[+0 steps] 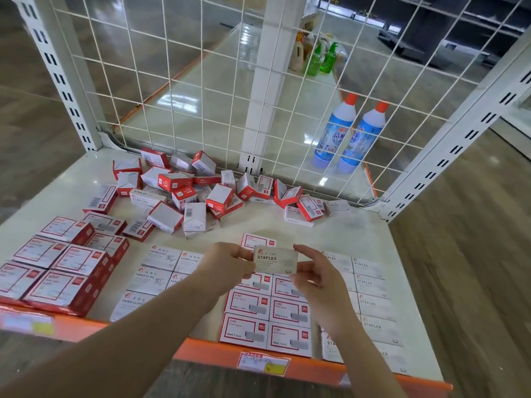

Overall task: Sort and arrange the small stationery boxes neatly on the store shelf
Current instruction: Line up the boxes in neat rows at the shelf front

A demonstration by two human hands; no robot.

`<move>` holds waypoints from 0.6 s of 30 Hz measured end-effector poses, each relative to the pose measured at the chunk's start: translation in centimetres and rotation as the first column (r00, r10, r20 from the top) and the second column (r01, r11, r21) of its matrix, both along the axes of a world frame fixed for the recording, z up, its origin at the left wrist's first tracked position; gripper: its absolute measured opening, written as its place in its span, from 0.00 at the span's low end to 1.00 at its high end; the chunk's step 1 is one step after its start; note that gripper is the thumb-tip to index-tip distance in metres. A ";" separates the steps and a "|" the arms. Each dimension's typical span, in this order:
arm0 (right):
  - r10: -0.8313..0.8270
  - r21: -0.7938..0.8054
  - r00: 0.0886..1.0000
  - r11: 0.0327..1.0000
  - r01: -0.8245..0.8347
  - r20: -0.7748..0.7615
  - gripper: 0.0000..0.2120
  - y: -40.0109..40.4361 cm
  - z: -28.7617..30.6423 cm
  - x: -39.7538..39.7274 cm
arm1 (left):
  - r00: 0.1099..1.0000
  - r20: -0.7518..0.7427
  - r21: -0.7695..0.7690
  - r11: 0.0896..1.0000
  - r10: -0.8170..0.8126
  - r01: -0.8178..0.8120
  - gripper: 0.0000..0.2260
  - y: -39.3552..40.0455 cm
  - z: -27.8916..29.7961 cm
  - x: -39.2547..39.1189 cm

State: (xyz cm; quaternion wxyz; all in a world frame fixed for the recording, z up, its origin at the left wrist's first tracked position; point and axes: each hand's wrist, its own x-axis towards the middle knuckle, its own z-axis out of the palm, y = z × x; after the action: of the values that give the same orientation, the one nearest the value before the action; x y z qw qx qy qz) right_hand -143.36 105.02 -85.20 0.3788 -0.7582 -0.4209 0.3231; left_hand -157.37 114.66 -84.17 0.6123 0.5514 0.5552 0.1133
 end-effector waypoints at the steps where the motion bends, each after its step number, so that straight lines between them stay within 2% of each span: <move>1: 0.009 -0.002 1.000 1.000 -0.009 0.004 0.20 -0.1 0.0 0.0 | 1.000 -0.002 0.001 1.000 -0.003 0.003 0.09 0.0 0.0 0.0; 8: 0.025 -0.029 1.000 0.999 -0.025 0.002 0.19 -0.5 -0.1 0.7 | 0.998 -0.024 0.023 0.998 -0.051 0.052 0.09 -0.1 -0.3 0.3; 12: 0.035 -0.061 0.999 0.998 -0.033 0.024 0.19 -0.9 -0.5 1.5 | 0.989 -0.059 0.094 0.985 -0.137 0.142 0.08 -0.5 -0.1 1.0; 15: 0.006 -0.072 0.998 0.997 -0.001 0.062 0.18 -1.4 -1.1 2.5 | 0.974 -0.124 0.163 0.965 -0.188 0.207 0.06 -0.9 -0.2 2.1; 18: -0.046 -0.076 0.997 0.996 0.051 0.065 0.18 -2.2 -1.8 3.8 | 0.966 -0.145 0.174 0.956 -0.213 0.237 0.09 -1.5 -0.6 3.2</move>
State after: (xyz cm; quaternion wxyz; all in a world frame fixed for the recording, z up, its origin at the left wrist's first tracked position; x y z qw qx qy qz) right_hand -139.56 102.85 -87.03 0.3434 -0.7922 -0.4013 0.3057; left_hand -154.15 113.19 -84.74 0.5297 0.6731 0.5125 0.0606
